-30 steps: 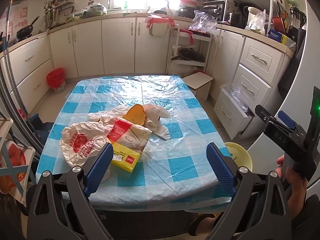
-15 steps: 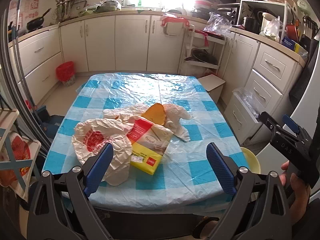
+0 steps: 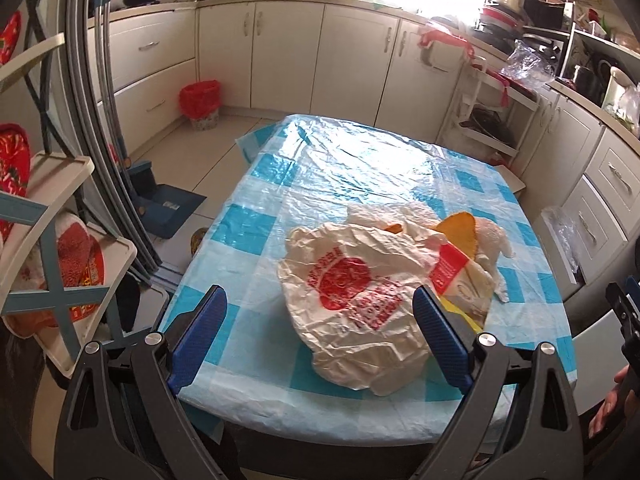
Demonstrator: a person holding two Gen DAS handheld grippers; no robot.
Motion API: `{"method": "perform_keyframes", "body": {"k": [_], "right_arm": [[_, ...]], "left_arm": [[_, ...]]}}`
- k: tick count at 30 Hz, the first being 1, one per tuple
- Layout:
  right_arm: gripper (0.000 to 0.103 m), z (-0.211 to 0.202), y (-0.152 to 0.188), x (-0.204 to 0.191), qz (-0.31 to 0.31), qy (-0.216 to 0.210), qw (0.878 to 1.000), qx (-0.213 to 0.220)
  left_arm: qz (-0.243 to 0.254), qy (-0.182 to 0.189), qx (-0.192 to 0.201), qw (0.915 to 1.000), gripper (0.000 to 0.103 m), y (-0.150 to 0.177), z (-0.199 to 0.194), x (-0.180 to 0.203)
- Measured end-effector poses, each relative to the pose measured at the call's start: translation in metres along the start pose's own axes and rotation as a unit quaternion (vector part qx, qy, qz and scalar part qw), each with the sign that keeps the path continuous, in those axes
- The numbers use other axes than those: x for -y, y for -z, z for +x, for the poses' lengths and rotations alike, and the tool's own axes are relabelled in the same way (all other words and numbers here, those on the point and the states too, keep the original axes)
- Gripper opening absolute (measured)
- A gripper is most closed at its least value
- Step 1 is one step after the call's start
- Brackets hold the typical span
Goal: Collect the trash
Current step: 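Move both grippers back toward the trash on the table, then close the left gripper on the white red-printed plastic bag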
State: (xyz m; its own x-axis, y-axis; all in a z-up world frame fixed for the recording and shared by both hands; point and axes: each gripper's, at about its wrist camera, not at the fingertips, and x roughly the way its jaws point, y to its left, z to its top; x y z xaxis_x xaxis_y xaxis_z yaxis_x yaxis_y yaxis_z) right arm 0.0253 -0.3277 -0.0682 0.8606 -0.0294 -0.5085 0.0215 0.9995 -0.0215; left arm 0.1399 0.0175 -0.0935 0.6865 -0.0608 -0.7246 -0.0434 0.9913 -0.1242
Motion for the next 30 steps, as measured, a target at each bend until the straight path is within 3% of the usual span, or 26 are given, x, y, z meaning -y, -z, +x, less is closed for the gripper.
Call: {"method": "perform_keyframes", "body": {"k": [11, 17, 20, 22, 25, 30], "right_arm": [[0.095, 0.021, 0.007, -0.017, -0.017, -0.018, 0.999, -0.029], [0.095, 0.029, 0.010, -0.023, -0.024, -0.025, 0.999, -0.041], [0.095, 0.032, 0.012, -0.026, -0.026, -0.029, 0.998, -0.047], [0.095, 0.034, 0.012, -0.028, -0.029, -0.030, 0.998, -0.050], [0.095, 0.036, 0.013, -0.031, -0.032, -0.033, 0.998, -0.053], [0.095, 0.038, 0.014, -0.035, -0.033, -0.038, 0.997, -0.056]], "left_arm": [[-0.023, 0.045, -0.061, 0.9969, 0.090, -0.005, 0.060, -0.033], [-0.041, 0.075, -0.070, 0.9939, 0.089, -0.009, 0.082, -0.039], [-0.052, 0.094, -0.080, 0.9911, 0.073, -0.010, 0.091, -0.039], [-0.055, 0.098, -0.088, 0.9897, 0.047, -0.011, 0.097, -0.038], [-0.060, 0.107, -0.092, 0.9881, 0.018, -0.010, 0.098, -0.037], [-0.079, 0.122, -0.067, 0.9872, 0.011, -0.016, 0.079, -0.049]]}}
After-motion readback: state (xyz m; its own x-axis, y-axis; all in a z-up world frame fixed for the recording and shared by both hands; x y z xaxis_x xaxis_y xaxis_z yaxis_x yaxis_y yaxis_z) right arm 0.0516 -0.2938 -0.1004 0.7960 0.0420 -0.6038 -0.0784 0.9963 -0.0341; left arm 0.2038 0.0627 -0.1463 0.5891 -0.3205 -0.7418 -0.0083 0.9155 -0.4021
